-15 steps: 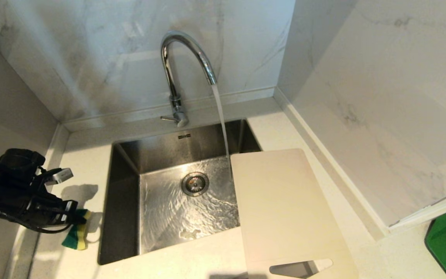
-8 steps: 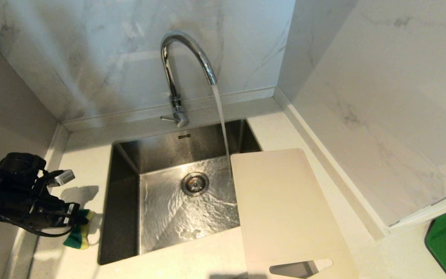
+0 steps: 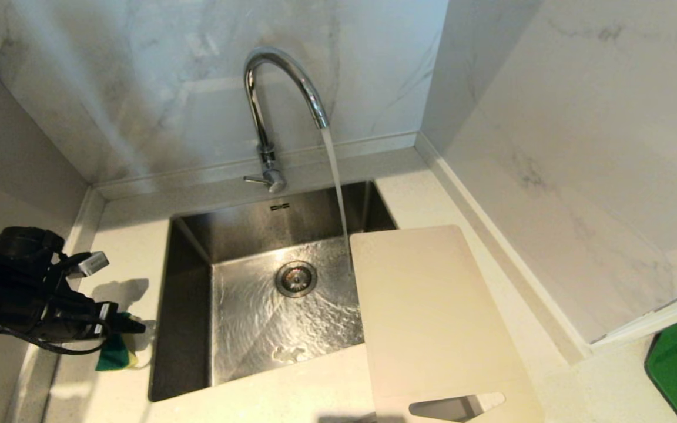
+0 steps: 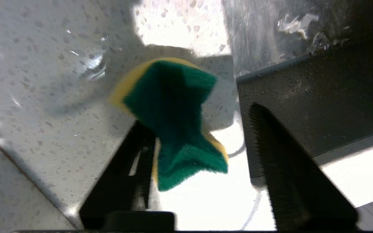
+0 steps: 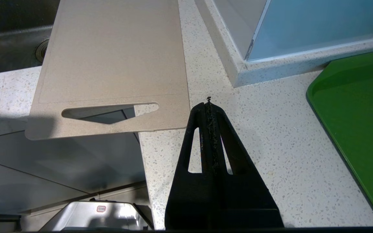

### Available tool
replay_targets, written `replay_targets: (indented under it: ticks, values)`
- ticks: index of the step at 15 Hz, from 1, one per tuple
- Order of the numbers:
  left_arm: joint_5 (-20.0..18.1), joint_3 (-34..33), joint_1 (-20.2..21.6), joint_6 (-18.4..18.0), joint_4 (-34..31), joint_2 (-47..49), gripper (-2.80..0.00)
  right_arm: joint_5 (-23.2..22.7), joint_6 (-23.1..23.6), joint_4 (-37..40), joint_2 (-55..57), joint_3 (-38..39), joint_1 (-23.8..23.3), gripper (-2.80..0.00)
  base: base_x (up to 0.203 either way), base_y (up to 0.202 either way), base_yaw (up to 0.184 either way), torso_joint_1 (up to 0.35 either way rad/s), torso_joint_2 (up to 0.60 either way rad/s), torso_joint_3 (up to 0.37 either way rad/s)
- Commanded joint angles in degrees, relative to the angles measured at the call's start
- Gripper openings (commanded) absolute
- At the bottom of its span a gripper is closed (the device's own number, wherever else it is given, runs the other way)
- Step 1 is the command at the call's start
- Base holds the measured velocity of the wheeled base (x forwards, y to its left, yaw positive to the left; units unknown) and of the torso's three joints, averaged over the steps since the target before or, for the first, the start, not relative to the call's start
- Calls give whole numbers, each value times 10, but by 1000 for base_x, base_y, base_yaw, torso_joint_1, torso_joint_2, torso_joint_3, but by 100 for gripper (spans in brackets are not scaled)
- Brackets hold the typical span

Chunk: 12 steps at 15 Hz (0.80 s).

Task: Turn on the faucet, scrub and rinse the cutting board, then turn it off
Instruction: Put down the cleaning cloth

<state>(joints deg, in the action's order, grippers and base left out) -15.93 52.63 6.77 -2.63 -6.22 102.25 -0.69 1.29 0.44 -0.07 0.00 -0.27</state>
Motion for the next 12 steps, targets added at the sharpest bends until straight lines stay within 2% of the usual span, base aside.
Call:
replay_targets:
  ticks: [1,9,12]
  values:
    - [-1,3,4,0,1,-25,0,0,1,0,0,0,0,-280,0,0,0,0,0,0]
    - [-11,1,5,2,1,-59,0,0,1,0,0,0,0,-280,0,0,0,0,0,0]
    - [-64,21,4,22,20,-88,0,0,1,0,0,0,0,-280,0,0,0,0,0,0]
